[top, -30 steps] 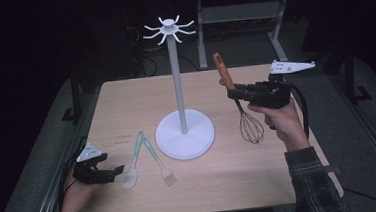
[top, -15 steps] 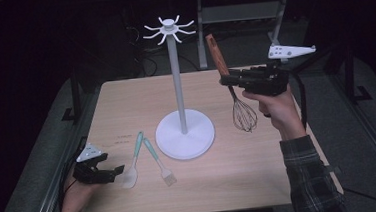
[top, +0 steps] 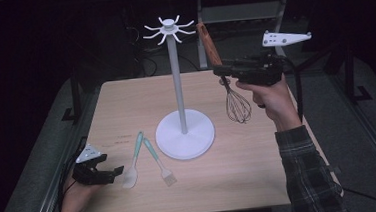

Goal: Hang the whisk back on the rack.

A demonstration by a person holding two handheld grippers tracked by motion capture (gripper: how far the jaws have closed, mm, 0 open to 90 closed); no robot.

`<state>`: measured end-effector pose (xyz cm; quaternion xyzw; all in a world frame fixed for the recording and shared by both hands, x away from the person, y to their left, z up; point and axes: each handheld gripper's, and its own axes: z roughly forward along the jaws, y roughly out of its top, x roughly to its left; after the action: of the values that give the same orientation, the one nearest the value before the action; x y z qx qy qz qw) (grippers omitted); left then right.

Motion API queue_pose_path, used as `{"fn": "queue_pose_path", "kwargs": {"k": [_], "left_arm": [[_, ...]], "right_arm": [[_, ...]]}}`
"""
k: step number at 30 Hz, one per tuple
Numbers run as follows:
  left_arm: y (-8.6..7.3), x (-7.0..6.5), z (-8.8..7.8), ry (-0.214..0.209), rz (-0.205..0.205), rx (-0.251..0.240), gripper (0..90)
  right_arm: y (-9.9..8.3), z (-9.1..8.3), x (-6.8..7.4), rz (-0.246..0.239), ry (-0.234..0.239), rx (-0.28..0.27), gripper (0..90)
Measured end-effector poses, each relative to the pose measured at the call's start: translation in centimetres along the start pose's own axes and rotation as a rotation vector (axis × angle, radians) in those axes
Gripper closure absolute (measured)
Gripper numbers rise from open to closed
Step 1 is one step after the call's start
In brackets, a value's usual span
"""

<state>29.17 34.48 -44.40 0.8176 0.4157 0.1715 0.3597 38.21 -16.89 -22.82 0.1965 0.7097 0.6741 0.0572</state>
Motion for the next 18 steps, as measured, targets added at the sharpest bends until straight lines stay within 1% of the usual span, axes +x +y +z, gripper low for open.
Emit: {"fn": "queue_pose_path", "kwargs": {"k": [4,7,8,10,12,16,18], "left_arm": [[-0.2,0.0,-0.2,0.006,-0.005,0.001,15.3],[-0.4,0.0,-0.3,0.009,-0.002,0.005,15.3],[-0.5,-0.1,-0.4,0.012,-0.011,0.004,15.3],[-0.5,-0.1,-0.5,0.013,-0.008,0.004,15.3],[-0.6,-0.1,-0.5,0.013,-0.008,0.005,15.3],[-0.7,-0.2,-0.5,0.015,-0.011,0.006,15.3],[-0.7,-0.2,-0.6,0.015,-0.012,0.006,15.3]], "right_arm": [[0.1,0.4,-0.1,0.0,0.017,-0.006,70.3],[0.1,0.6,-0.2,0.003,0.02,-0.003,70.3],[0.0,0.8,-0.3,0.005,0.025,-0.003,70.3],[0.0,0.9,-0.5,0.005,0.032,-0.003,70.3],[0.0,1.0,-0.5,0.008,0.035,-0.004,70.4],[-0.1,1.2,-0.5,0.003,0.055,-0.003,70.4],[-0.1,1.3,-0.5,0.001,0.051,0.003,70.4]]}}
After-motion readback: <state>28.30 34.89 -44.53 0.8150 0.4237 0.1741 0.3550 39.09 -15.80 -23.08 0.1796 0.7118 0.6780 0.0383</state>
